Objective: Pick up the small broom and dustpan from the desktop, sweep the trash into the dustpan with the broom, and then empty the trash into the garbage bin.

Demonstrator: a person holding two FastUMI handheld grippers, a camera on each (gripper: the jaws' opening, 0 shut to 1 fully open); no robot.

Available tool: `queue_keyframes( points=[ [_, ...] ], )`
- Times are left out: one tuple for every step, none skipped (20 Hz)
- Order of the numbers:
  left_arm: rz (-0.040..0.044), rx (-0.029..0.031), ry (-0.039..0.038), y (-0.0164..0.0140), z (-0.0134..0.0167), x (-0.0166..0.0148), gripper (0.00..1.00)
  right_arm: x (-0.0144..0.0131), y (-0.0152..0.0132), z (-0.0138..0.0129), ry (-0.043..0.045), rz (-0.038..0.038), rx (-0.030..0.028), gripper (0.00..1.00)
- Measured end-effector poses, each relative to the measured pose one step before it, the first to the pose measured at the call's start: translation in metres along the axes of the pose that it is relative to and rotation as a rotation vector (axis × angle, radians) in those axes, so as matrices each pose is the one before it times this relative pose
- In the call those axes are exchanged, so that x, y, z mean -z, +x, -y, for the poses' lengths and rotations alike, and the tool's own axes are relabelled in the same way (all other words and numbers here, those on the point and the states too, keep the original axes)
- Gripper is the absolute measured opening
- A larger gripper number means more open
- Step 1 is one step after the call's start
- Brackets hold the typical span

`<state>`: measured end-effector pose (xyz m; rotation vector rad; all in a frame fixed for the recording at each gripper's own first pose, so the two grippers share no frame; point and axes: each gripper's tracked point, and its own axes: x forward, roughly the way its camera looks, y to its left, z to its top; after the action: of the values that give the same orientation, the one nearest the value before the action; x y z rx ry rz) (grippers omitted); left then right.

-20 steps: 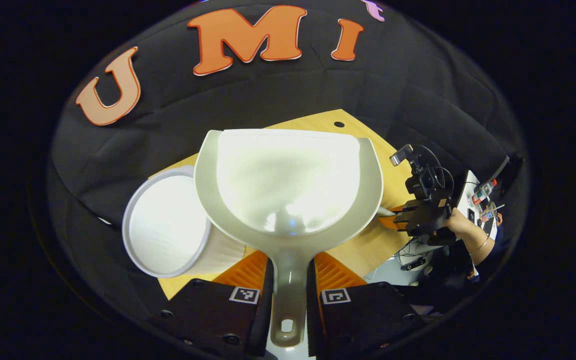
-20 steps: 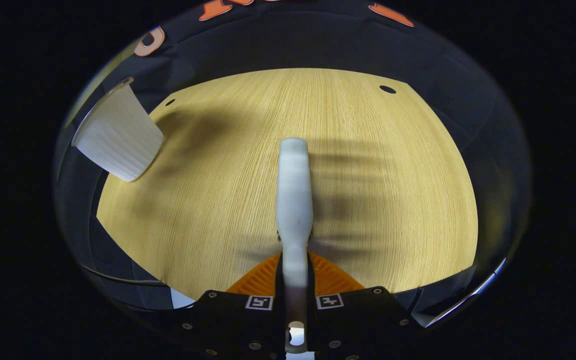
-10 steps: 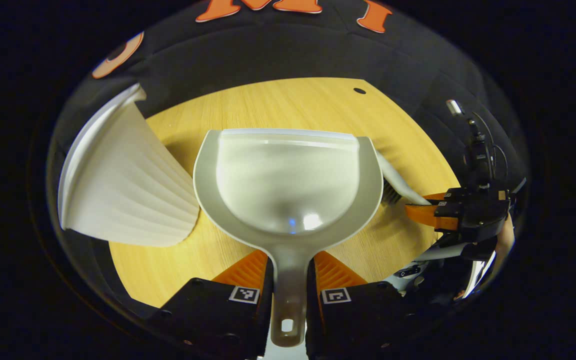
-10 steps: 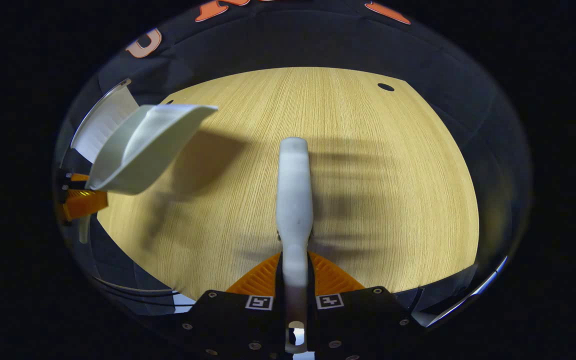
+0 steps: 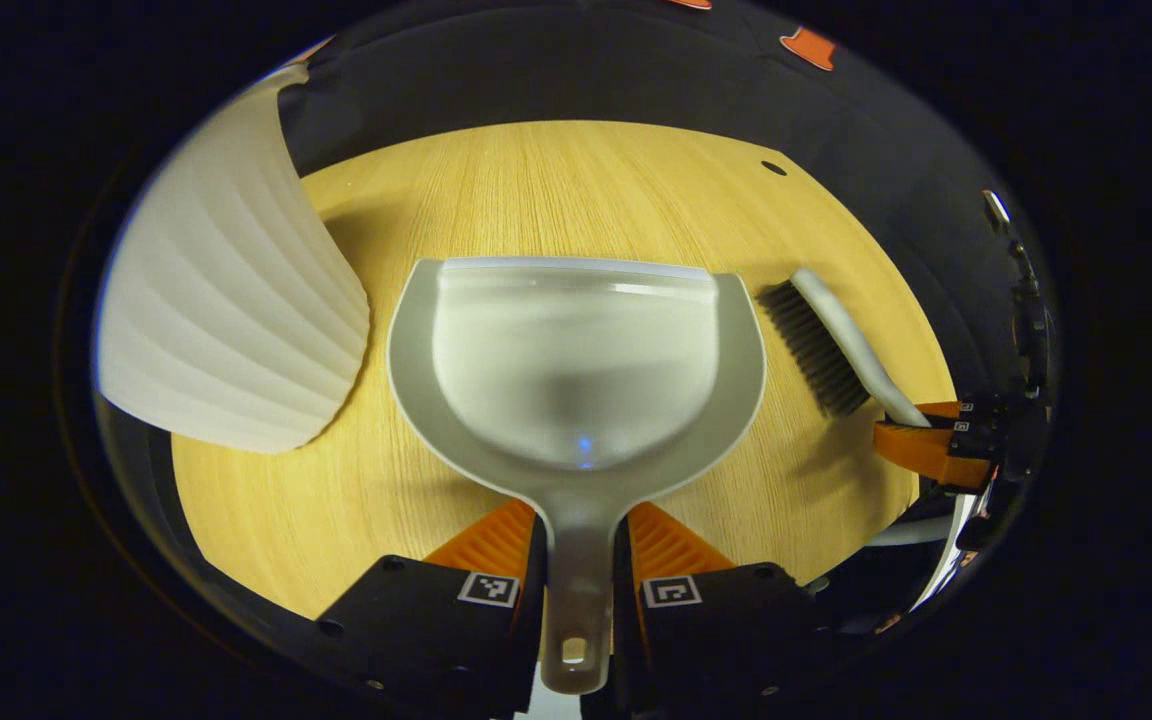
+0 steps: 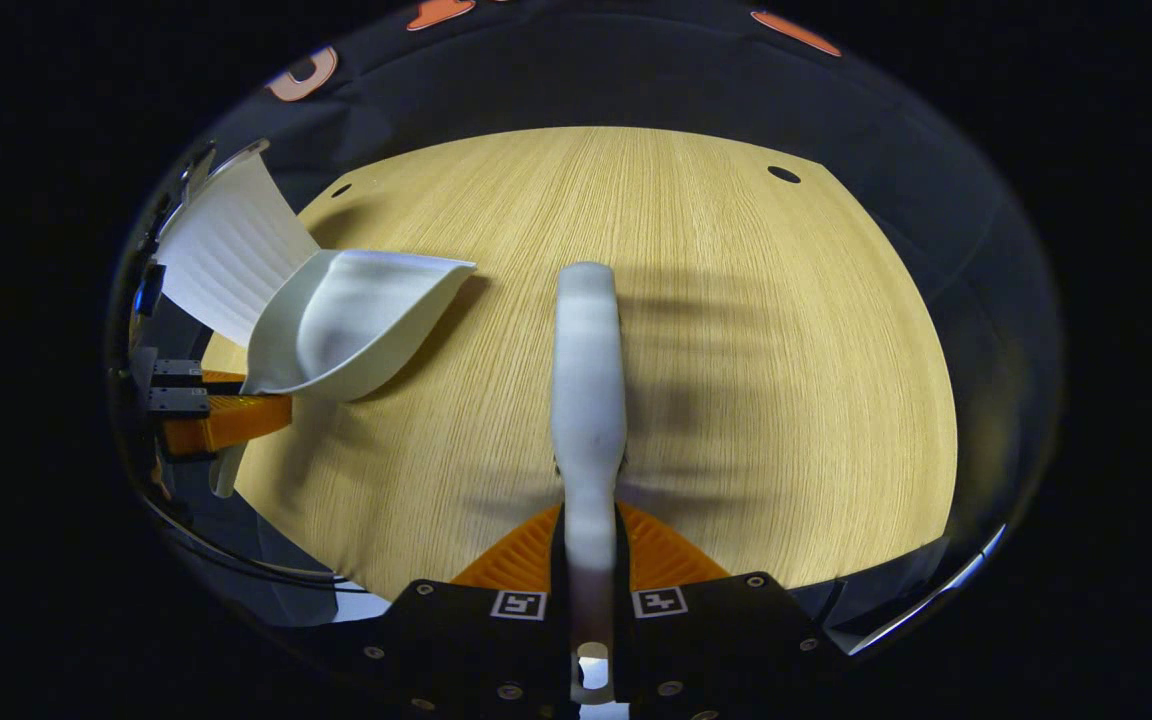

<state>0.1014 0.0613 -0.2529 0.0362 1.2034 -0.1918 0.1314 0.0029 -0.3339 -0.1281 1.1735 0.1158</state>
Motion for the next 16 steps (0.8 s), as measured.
queue_keyframes(
  points=[
    [-0.01209, -0.00496, -0.00383, 0.00523, -0.00188, -0.00009, 0.31, -0.00053, 0.00108, -0.00073, -0.00153, -0.00149, 0.00079, 0.17],
    [-0.00772, -0.01155, 0.00415, 0.00506, -0.00358, -0.00113, 0.31, -0.00193, -0.00025, -0.00032, -0.00147, -0.00083, 0.00164, 0.17],
    [-0.00765, -0.01066, 0.00524, 0.00477, -0.00434, -0.00147, 0.31, -0.00128, -0.00013, -0.00064, -0.00213, -0.00225, 0.00216, 0.17],
    [-0.00782, -0.00224, -0.00326, 0.00370, -0.00285, -0.00236, 0.31, -0.00003, 0.00062, -0.00041, -0.00064, -0.00241, 0.00136, 0.17],
    [0.01063, 0.00040, 0.00188, 0.00304, -0.00228, -0.00669, 0.31, 0.00077, 0.00115, -0.00009, -0.00017, -0.00356, 0.00191, 0.17],
    [-0.01058, -0.00228, 0.00036, 0.00514, -0.00252, -0.00356, 0.30, 0.00172, 0.00153, 0.00015, -0.00025, -0.00305, 0.00153, 0.17],
    [0.00368, -0.00154, 0.00228, 0.00317, -0.00181, -0.00606, 0.31, 0.00128, 0.00190, -0.00030, -0.00275, -0.00635, -0.00014, 0.18],
    [-0.01204, -0.00469, 0.00126, 0.00470, -0.00272, -0.00492, 0.31, 0.00022, 0.00077, -0.00016, -0.00226, -0.00299, 0.00126, 0.19],
    [0.00394, -0.00299, -0.00032, 0.00326, -0.00296, -0.00814, 0.32, 0.00033, 0.00086, -0.00090, -0.00045, -0.00176, 0.00090, 0.20],
    [-0.00327, -0.00288, -0.00236, 0.00597, -0.00338, -0.00686, 0.34, -0.00023, 0.00125, -0.00137, 0.00501, -0.00018, -0.00207, 0.20],
    [-0.01771, 0.00472, -0.00869, 0.00803, -0.00241, -0.00402, 0.35, -0.00019, 0.00085, -0.00290, 0.00847, -0.00007, -0.00743, 0.21],
    [-0.02421, 0.00872, -0.01389, 0.00570, -0.00171, -0.00246, 0.37, -0.00172, 0.00057, -0.00199, 0.00636, 0.00224, -0.00751, 0.22],
    [-0.00848, 0.01445, -0.01399, 0.00706, -0.00089, -0.00512, 0.39, -0.00253, 0.00030, -0.00115, 0.00366, 0.01058, 0.00135, 0.24],
    [-0.00037, 0.01395, -0.00395, 0.00501, -0.00084, -0.00866, 0.59, -0.00084, -0.00010, 0.00077, 0.00342, 0.00808, -0.00174, 0.24],
    [0.00041, -0.00144, 0.00444, 0.00287, -0.00468, -0.00992, 0.80, -0.00065, 0.00060, -0.00004, 0.00504, 0.00445, -0.00413, 0.27],
    [0.00712, 0.00447, 0.00190, 0.00850, -0.00252, -0.01256, 1.00, -0.00082, -0.00083, 0.00071, 0.00253, 0.00715, -0.00201, 0.30]
  ],
)
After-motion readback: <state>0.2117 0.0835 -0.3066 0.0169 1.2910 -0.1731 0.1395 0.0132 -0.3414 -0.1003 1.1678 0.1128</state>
